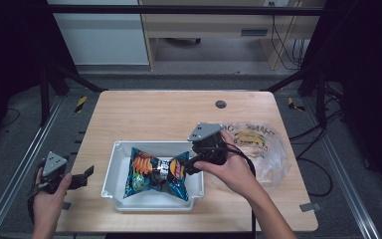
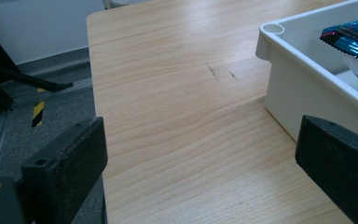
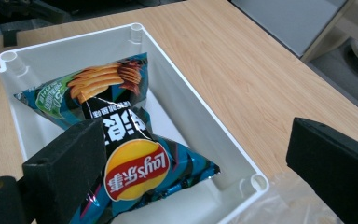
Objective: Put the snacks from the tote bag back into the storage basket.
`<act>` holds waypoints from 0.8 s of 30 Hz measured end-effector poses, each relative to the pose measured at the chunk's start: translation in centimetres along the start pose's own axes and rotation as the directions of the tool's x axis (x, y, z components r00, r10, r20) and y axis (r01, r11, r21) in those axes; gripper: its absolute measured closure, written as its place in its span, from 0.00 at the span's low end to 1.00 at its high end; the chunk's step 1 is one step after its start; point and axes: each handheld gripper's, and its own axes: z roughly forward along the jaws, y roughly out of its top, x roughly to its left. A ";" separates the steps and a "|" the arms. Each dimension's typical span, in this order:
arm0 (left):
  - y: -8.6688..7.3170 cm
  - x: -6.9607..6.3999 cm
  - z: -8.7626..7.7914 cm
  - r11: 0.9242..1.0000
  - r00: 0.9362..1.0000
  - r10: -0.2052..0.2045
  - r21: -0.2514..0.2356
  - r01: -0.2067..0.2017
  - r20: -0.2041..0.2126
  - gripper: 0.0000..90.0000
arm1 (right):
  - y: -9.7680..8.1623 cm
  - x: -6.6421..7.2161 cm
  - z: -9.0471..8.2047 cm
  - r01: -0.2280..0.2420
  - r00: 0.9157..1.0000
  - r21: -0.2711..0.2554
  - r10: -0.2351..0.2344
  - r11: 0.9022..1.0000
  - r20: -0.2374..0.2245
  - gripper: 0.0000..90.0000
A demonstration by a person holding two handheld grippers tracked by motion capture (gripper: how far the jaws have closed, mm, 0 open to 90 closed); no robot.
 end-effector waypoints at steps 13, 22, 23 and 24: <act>0.0 0.0 0.0 1.000 1.000 0.002 0.001 -0.002 -0.004 0.02 | -1.6 -1.7 -2.3 -0.064 0.994 -0.021 0.065 0.998 0.088 0.06; 0.0 0.0 -0.1 1.000 1.000 0.001 0.000 -0.001 -0.005 0.02 | -2.6 -2.9 -4.5 -0.125 0.971 -0.071 0.137 0.990 0.198 0.05; -0.1 0.0 -0.1 1.000 1.000 0.001 0.001 -0.001 -0.005 0.02 | -2.8 -3.0 -4.8 -0.135 0.967 -0.073 0.147 0.988 0.206 0.05; -0.1 0.0 -0.1 1.000 1.000 0.000 0.001 0.000 -0.005 0.02 | -3.0 -3.2 -5.1 -0.138 0.964 -0.076 0.151 0.988 0.218 0.05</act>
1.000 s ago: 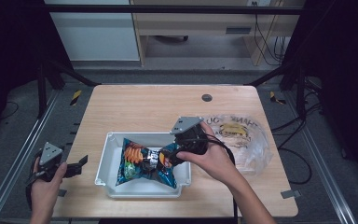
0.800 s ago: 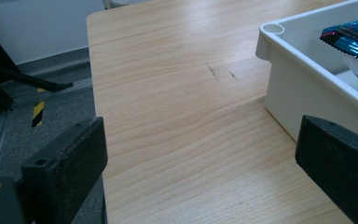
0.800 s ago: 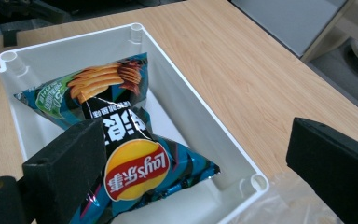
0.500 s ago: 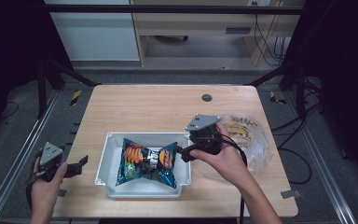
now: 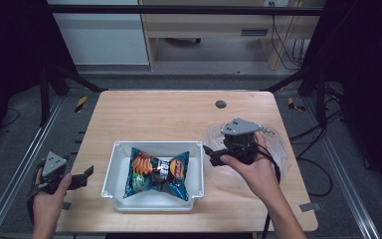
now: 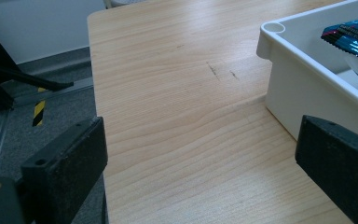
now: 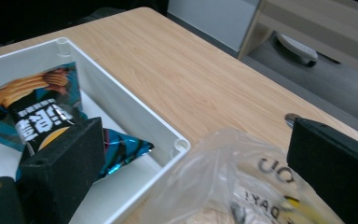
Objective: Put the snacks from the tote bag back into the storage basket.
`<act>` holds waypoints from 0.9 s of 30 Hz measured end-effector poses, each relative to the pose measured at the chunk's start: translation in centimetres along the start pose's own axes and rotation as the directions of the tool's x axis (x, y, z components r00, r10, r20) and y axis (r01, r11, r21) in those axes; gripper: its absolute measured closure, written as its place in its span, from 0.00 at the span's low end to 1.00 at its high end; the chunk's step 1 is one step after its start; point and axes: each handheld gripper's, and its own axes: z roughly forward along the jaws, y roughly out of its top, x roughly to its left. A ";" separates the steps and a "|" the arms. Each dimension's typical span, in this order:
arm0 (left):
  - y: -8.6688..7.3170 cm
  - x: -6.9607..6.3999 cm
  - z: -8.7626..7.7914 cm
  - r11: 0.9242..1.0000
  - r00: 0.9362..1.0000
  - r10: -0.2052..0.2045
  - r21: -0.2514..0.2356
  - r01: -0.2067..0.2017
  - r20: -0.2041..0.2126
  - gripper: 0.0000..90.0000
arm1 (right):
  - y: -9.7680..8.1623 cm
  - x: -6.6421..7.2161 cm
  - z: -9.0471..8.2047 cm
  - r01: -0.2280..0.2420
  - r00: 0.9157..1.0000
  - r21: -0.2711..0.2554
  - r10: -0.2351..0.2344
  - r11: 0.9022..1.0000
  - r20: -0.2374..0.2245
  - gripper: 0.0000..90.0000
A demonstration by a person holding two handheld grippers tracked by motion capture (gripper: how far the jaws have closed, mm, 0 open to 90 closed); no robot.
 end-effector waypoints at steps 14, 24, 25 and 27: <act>0.0 0.0 0.0 1.000 1.000 -0.001 0.002 0.001 0.002 0.02 | -2.9 -2.1 -2.8 -0.096 0.988 -0.029 0.099 0.995 0.115 0.04; -0.1 0.0 0.0 1.000 1.000 -0.001 0.007 0.001 0.004 0.02 | -5.3 -3.2 -3.5 -0.141 0.975 -0.040 0.146 0.989 0.167 0.04; -0.1 0.0 0.0 1.000 1.000 -0.002 0.006 0.002 0.004 0.02 | -5.5 -3.3 -3.5 -0.143 0.974 -0.039 0.147 0.989 0.173 0.04; -0.1 0.0 0.0 1.000 1.000 -0.001 0.008 0.001 0.003 0.02 | -6.0 -3.5 -3.6 -0.157 0.970 -0.039 0.161 0.987 0.182 0.04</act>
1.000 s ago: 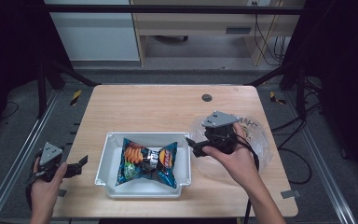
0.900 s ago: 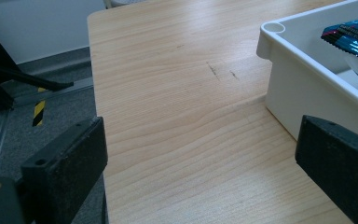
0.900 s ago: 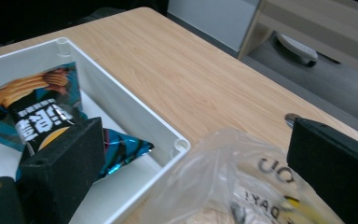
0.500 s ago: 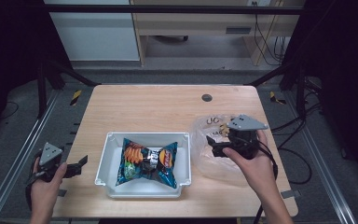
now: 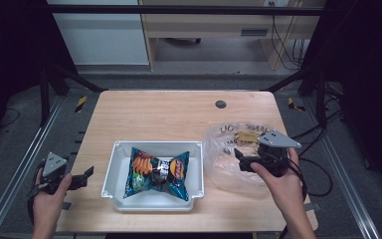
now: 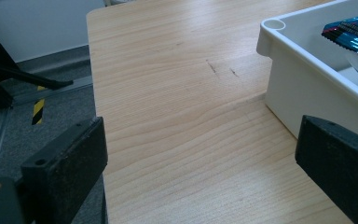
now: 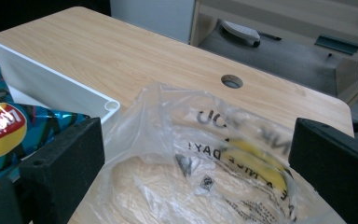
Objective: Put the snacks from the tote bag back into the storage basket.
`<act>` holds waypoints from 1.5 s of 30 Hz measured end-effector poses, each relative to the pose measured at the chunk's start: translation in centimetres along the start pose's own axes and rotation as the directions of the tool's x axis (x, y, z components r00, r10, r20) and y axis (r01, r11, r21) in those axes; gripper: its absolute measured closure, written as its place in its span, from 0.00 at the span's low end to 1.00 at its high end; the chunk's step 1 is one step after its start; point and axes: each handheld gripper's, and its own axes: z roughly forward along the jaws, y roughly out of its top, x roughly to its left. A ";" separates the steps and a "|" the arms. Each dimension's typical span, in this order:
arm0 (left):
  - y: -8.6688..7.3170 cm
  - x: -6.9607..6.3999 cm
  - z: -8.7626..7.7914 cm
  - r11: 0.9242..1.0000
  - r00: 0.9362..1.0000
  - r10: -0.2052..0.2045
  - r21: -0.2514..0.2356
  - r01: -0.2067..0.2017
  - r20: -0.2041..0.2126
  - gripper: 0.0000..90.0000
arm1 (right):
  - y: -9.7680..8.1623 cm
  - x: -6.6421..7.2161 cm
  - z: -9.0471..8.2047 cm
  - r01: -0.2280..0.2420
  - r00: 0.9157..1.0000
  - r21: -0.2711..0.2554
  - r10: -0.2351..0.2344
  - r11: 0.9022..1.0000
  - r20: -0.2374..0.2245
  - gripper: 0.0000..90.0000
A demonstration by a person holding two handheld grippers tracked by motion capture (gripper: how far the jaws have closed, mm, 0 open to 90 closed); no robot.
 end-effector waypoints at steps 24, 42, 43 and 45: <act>0.0 0.0 -0.1 1.000 1.000 -0.001 0.002 0.001 -0.011 0.02 | -4.9 -3.1 0.1 -0.114 0.990 0.024 0.111 0.993 0.084 0.05; -0.1 0.0 0.0 1.000 1.000 0.003 0.005 -0.003 -0.009 0.02 | -7.7 -4.1 1.0 -0.150 0.984 0.051 0.144 0.987 0.107 0.05; -0.1 0.0 0.0 1.000 1.000 0.005 0.006 -0.005 -0.009 0.02 | -7.9 -4.1 1.1 -0.152 0.984 0.052 0.145 0.987 0.106 0.05; -0.1 0.0 0.0 1.000 1.000 0.004 0.007 -0.004 -0.009 0.02 | -8.2 -4.0 1.3 -0.155 0.984 0.062 0.148 0.986 0.103 0.05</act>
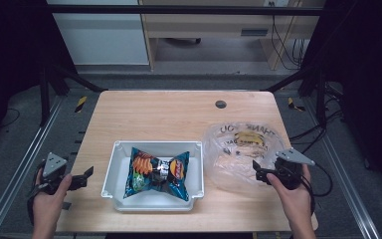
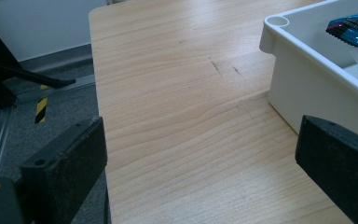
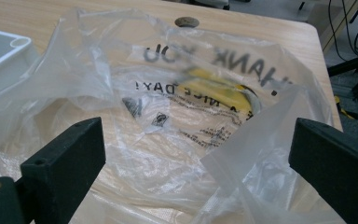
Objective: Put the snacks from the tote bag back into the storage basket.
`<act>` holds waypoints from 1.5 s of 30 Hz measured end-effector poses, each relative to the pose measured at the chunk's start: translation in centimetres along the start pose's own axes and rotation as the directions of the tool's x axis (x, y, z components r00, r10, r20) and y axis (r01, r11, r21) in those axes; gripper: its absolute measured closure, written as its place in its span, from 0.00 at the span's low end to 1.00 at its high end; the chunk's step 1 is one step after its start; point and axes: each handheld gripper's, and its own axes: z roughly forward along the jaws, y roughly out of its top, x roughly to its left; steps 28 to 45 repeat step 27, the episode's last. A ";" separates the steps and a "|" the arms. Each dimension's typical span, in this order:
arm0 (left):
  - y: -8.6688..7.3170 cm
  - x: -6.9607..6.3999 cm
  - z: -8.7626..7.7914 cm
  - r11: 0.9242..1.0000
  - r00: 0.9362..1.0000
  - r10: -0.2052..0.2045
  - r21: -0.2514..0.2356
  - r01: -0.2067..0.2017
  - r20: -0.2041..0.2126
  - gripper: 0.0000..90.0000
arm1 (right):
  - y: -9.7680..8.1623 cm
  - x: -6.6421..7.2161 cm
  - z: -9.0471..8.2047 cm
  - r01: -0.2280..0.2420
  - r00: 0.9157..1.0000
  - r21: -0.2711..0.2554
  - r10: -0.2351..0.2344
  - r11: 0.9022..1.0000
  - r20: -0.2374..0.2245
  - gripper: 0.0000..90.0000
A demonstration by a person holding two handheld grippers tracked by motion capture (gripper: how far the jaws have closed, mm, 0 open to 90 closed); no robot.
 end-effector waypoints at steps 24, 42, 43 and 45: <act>0.1 -0.2 0.2 1.000 1.000 0.008 0.005 -0.008 0.012 0.02 | -2.2 1.7 1.5 0.013 0.998 -0.041 -0.015 0.999 -0.053 0.05; 0.2 -0.3 0.3 1.000 1.000 0.013 0.007 -0.013 0.017 0.02 | -2.3 1.9 1.2 0.007 0.998 -0.054 -0.010 0.999 -0.058 0.05; 0.2 -0.3 0.3 1.000 1.000 0.013 0.007 -0.013 0.017 0.02 | -2.3 1.9 1.2 0.007 0.998 -0.054 -0.010 0.999 -0.058 0.05; 0.2 -0.3 0.3 1.000 1.000 0.013 0.007 -0.013 0.017 0.02 | -2.3 1.9 1.2 0.007 0.998 -0.054 -0.010 0.999 -0.058 0.05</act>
